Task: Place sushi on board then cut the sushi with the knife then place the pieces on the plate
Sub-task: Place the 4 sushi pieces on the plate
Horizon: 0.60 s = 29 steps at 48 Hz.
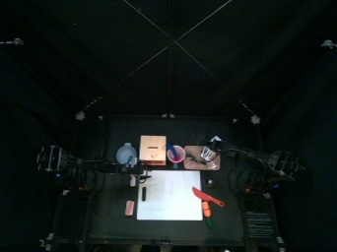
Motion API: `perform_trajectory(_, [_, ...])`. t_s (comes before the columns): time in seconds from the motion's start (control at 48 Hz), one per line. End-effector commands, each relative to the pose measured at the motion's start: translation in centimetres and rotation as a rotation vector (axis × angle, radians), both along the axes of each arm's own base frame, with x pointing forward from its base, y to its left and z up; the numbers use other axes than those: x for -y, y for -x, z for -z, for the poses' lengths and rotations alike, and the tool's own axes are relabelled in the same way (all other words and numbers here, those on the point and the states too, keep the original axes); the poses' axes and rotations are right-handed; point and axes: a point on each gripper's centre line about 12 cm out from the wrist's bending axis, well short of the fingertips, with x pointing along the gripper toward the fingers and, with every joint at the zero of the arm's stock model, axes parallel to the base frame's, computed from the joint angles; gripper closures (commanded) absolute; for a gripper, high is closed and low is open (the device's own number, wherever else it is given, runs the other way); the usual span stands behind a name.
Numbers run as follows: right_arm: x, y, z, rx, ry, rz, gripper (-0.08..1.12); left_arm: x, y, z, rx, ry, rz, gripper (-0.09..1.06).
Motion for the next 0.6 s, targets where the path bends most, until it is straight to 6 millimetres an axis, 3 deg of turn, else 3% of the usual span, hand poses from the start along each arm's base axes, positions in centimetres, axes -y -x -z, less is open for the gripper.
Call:
perform_trajectory(0.021, [-1.2,-1.2,-3.3,0.09,0.065,-0.061,0.21,0.1,-0.3,-1.1,0.038,-0.002,0.003,0.22])
perform_trajectory(0.312, [-4.2,-3.3,-5.6,0.268,0.139,-0.199,0.21,0.1,-0.1,-1.5,0.052,-0.003,0.002,0.22])
perform_trajectory(0.604, [-4.7,-3.9,-5.3,0.372,0.177,-0.241,0.21,0.0,0.0,-1.3,0.046,0.0,-0.002,0.22])
